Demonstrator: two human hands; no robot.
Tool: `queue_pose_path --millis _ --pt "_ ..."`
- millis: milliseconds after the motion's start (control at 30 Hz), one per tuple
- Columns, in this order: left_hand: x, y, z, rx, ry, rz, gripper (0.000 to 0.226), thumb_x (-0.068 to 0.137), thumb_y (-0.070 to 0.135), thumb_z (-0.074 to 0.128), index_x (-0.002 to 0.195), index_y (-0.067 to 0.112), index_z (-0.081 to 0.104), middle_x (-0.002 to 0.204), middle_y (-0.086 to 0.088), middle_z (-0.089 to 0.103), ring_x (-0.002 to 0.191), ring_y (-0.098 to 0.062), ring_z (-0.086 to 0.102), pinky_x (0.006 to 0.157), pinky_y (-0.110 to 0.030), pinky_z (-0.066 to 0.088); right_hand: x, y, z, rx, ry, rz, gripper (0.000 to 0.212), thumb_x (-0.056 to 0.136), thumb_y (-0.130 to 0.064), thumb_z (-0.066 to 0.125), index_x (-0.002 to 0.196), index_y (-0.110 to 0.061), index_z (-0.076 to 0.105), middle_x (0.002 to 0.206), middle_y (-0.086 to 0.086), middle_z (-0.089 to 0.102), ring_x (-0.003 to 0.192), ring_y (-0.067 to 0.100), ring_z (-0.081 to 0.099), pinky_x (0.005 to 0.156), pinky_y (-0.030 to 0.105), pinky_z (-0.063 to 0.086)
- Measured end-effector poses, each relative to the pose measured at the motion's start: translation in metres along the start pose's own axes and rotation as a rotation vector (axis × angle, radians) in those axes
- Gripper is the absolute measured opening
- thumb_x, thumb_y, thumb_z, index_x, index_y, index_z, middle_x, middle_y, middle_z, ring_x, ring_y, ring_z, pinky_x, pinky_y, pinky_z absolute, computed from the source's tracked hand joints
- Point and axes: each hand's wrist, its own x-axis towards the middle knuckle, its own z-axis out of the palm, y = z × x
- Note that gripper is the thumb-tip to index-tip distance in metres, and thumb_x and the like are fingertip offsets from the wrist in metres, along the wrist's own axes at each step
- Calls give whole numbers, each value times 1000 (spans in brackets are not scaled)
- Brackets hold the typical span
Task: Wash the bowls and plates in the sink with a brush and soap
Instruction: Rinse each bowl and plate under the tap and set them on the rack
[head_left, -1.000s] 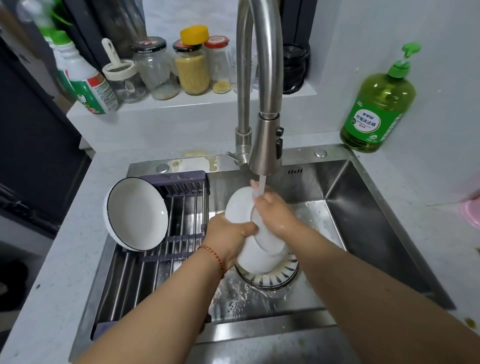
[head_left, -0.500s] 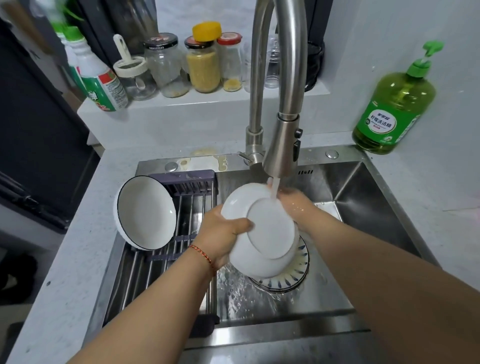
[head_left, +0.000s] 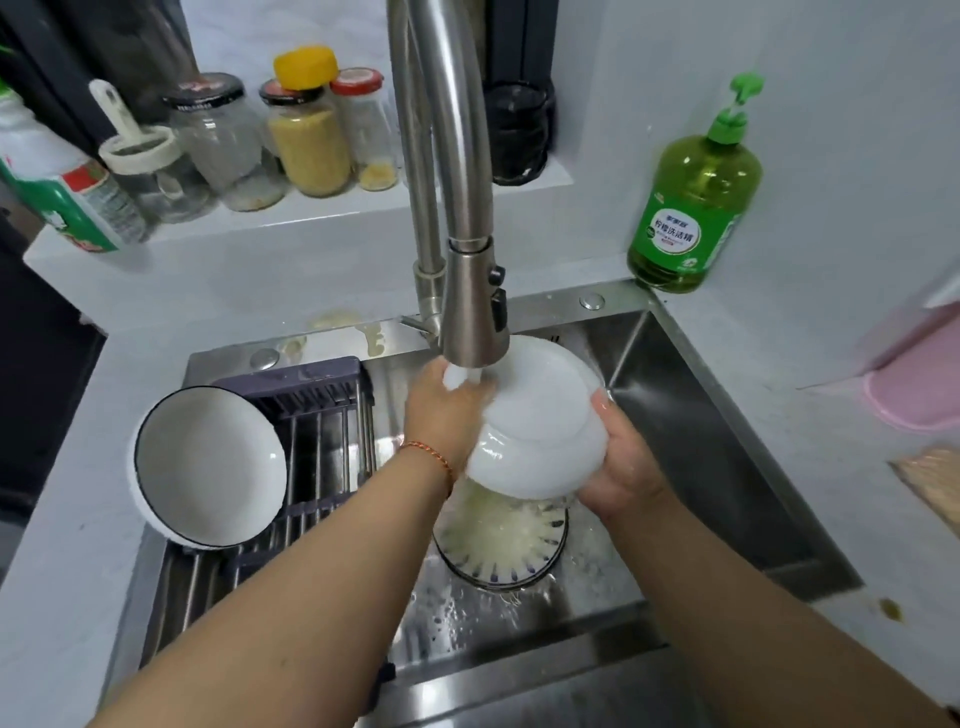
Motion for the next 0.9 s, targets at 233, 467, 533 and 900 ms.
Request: queue_pose_path --millis 233,467,533,900 --pt "-42 -27 29 775 6 255 57 102 38 28 150 8 24 154 -21 25 146 -31 13 121 -42 10 -9 6 3 91 127 -93 56 91 -44 44 132 -7 51 127 20 60 117 37 57 99 50 45" --pt "-54 -36 26 1072 -209 314 62 97 43 1 155 21 9 163 6 5 149 -11 -1 121 -45 -5 -17 33 8 -21 188 55 49 92 -36 56 128 -4 56 121 16 65 109 31 65 90 44 51" --pt "-44 -30 24 1043 -257 256 56 102 40 9 155 22 2 163 6 -1 149 -11 -2 121 -45 -5 -19 38 11 -23 157 80 56 89 -36 60 134 -4 50 128 19 59 116 36 59 102 50 43" --pt "-9 1 -10 1018 -161 173 44 104 39 21 135 17 44 137 -11 50 122 -33 48 101 -43 40 -41 37 17 -161 112 99 56 76 -35 73 122 -5 63 121 21 64 112 36 61 102 53 43"
